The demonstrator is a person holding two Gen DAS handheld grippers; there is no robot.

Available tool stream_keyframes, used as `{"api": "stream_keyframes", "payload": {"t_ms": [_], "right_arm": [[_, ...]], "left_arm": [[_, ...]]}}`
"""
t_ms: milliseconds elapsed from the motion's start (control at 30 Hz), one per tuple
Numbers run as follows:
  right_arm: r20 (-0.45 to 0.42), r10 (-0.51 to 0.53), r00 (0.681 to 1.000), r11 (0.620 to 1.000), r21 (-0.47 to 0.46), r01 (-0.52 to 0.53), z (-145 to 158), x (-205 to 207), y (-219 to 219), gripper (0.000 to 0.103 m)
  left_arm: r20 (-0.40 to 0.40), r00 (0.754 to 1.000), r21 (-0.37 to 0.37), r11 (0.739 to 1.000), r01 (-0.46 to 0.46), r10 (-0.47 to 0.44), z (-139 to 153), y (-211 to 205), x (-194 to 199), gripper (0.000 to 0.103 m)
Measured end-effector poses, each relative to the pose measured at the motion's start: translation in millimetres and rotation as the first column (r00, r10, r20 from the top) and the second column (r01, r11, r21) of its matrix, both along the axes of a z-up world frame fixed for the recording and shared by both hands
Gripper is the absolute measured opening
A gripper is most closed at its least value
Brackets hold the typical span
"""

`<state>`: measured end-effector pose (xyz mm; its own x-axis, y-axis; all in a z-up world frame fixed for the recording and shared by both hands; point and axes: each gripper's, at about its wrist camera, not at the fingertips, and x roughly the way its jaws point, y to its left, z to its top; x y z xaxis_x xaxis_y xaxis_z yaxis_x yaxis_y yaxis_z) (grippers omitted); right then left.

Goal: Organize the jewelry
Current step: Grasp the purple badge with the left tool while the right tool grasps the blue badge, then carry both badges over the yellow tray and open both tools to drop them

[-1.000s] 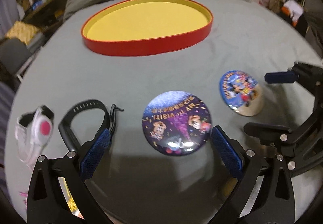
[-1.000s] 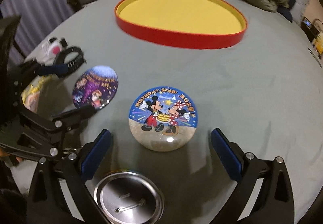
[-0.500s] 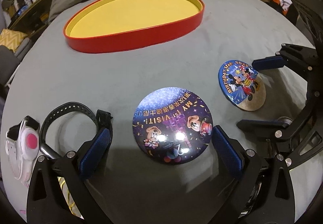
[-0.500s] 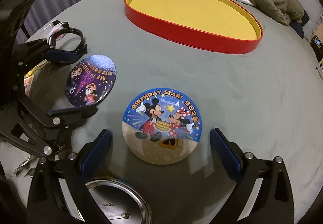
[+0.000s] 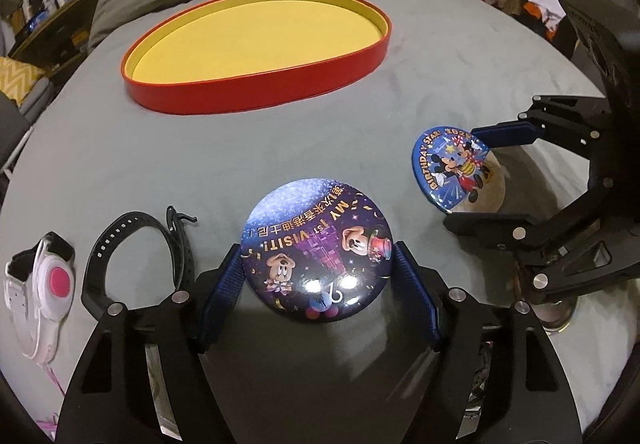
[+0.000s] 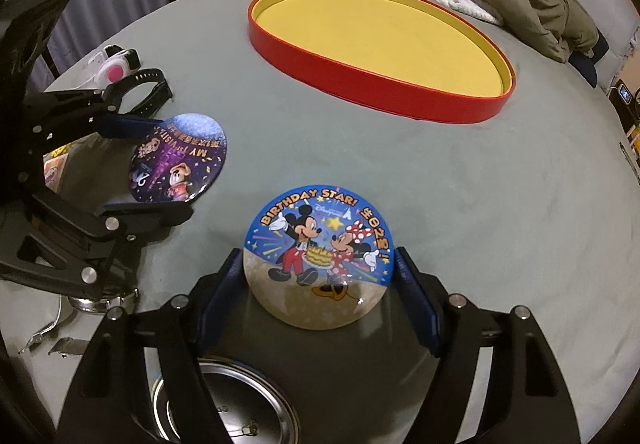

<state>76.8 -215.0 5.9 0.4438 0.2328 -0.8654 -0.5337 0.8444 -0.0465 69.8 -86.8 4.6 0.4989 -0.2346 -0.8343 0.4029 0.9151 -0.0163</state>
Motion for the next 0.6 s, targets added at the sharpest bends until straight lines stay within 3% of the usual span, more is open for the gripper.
{"api": "stream_keyframes", "payload": {"t_ms": [333, 600], "right_arm": [[0.019, -0.020, 1.000, 1.000, 0.021, 0.020, 10, -4, -6, 0.070], [0.034, -0.053, 0.998, 0.997, 0.051, 0.052, 35, 4, -12, 0.070]], "left_arm": [[0.006, 1.000, -0.040, 0.999, -0.001, 0.001, 11, 6, -5, 0.071], [0.041, 0.999, -0.067, 0.998, -0.005, 0.008, 41, 8, 4, 0.071]]}}
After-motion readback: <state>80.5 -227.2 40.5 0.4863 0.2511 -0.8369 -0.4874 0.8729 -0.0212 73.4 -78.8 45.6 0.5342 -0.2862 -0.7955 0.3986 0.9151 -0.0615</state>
